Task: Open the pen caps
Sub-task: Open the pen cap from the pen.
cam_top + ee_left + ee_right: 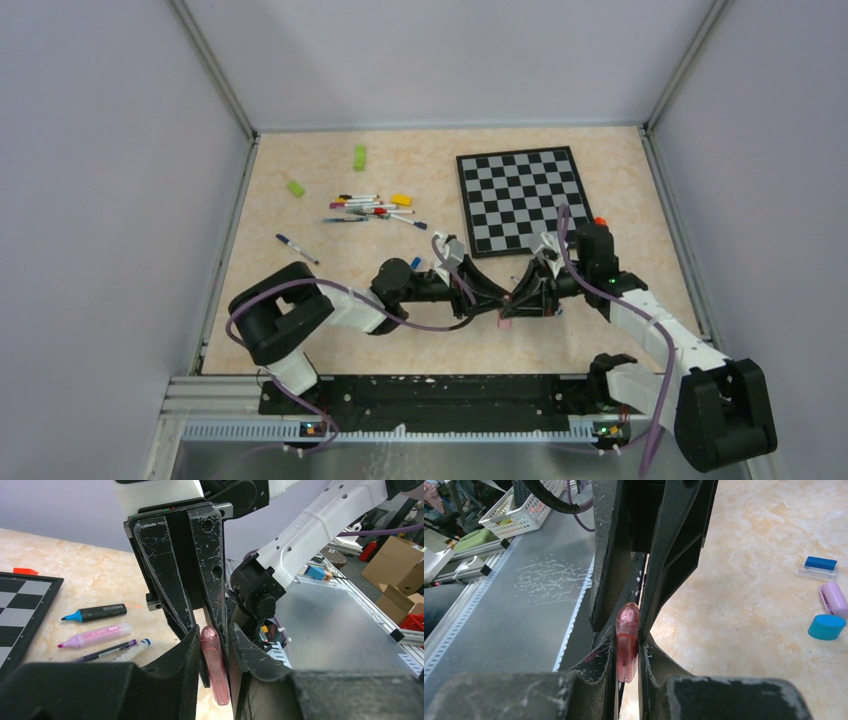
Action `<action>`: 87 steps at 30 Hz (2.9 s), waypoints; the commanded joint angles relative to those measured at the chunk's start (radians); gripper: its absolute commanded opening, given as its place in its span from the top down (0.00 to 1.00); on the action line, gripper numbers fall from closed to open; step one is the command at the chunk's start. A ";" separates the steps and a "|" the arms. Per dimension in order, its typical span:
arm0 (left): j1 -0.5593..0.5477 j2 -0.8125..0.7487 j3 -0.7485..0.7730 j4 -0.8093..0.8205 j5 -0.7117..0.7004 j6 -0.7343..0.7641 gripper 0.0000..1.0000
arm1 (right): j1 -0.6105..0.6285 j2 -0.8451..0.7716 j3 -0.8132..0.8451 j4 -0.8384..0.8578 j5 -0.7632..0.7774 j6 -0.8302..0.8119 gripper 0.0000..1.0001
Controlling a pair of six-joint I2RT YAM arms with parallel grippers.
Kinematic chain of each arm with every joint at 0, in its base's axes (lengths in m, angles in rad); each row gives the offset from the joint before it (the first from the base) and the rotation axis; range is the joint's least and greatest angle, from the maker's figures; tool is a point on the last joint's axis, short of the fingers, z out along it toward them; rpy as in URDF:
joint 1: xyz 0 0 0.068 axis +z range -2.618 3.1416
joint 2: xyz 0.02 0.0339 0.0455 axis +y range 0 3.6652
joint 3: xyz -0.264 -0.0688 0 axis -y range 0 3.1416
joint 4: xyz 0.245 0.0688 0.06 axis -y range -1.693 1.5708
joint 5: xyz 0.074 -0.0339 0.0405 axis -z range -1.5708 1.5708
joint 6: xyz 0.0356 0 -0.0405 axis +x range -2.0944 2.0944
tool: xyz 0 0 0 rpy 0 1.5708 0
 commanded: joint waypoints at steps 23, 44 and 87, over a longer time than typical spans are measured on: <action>-0.016 -0.150 -0.020 -0.118 -0.188 0.077 1.00 | 0.011 -0.011 0.003 0.101 0.030 0.033 0.66; -0.013 -0.184 -0.107 0.029 -0.329 0.005 1.00 | 0.013 -0.005 0.027 0.163 0.101 0.125 1.00; -0.003 -0.284 -0.041 -0.134 -0.370 0.028 1.00 | 0.013 0.011 0.071 0.015 0.101 0.053 1.00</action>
